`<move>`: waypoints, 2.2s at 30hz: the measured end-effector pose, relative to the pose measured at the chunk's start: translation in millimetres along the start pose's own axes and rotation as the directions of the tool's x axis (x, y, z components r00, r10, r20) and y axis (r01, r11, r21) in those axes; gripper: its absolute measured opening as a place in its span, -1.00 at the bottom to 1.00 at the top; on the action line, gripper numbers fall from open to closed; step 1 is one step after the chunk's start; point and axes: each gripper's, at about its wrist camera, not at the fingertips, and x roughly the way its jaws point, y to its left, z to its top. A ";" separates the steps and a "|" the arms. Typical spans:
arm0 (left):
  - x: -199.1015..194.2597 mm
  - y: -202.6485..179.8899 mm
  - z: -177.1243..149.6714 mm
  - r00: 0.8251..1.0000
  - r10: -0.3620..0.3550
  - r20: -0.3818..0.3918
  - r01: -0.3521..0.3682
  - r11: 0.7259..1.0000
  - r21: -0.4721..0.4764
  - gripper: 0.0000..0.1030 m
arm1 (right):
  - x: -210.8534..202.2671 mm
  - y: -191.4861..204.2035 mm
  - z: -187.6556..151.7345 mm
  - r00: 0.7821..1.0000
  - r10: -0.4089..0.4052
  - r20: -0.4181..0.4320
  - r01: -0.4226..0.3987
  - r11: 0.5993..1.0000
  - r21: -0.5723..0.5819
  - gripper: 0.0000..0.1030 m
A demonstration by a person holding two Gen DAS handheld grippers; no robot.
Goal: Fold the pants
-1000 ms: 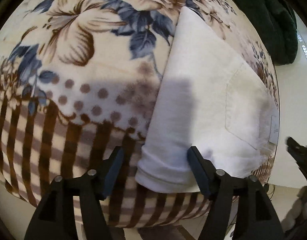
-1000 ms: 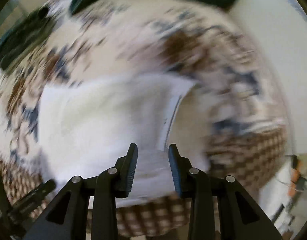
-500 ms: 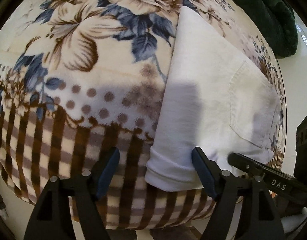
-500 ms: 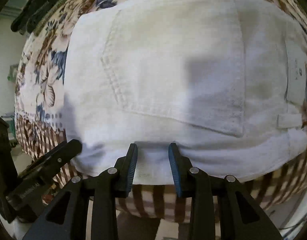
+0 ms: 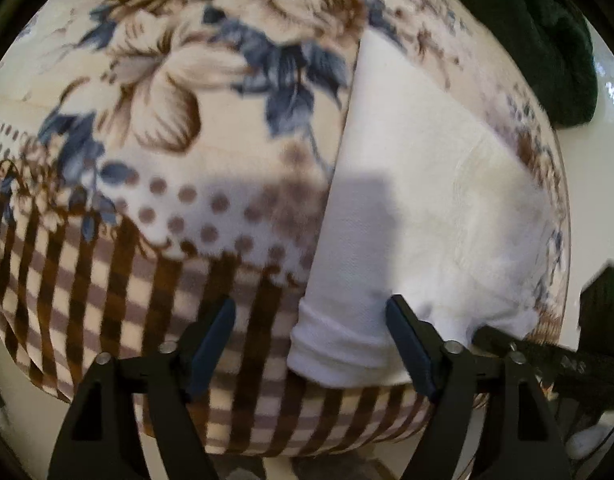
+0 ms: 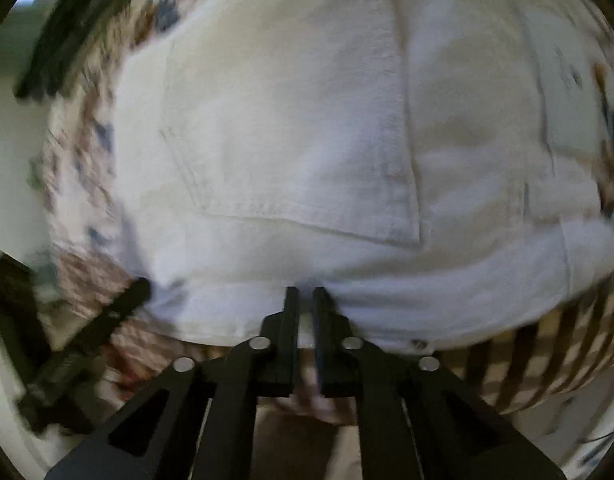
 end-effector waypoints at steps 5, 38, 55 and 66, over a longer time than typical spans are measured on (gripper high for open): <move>-3.7 -0.2 29.5 0.996 -0.062 0.065 0.063 0.998 -0.006 1.00 | -35.8 -40.7 -25.4 0.987 0.121 0.106 -0.135 0.982 0.133 0.32; 65.8 -11.8 74.7 0.973 -0.215 -0.089 0.211 0.976 -0.050 1.00 | 25.7 -88.9 15.8 0.790 0.505 0.347 -0.586 0.788 0.188 0.23; 53.6 -47.0 77.2 0.967 -0.238 -0.096 0.248 0.961 0.120 -0.10 | 31.2 -103.0 11.9 0.796 0.473 0.378 -0.578 0.781 0.238 0.05; -5.0 -57.6 73.7 0.955 -0.293 -0.037 0.295 0.950 0.101 -0.55 | -13.2 -64.2 -2.6 0.821 0.387 0.421 -0.501 0.840 0.205 -0.41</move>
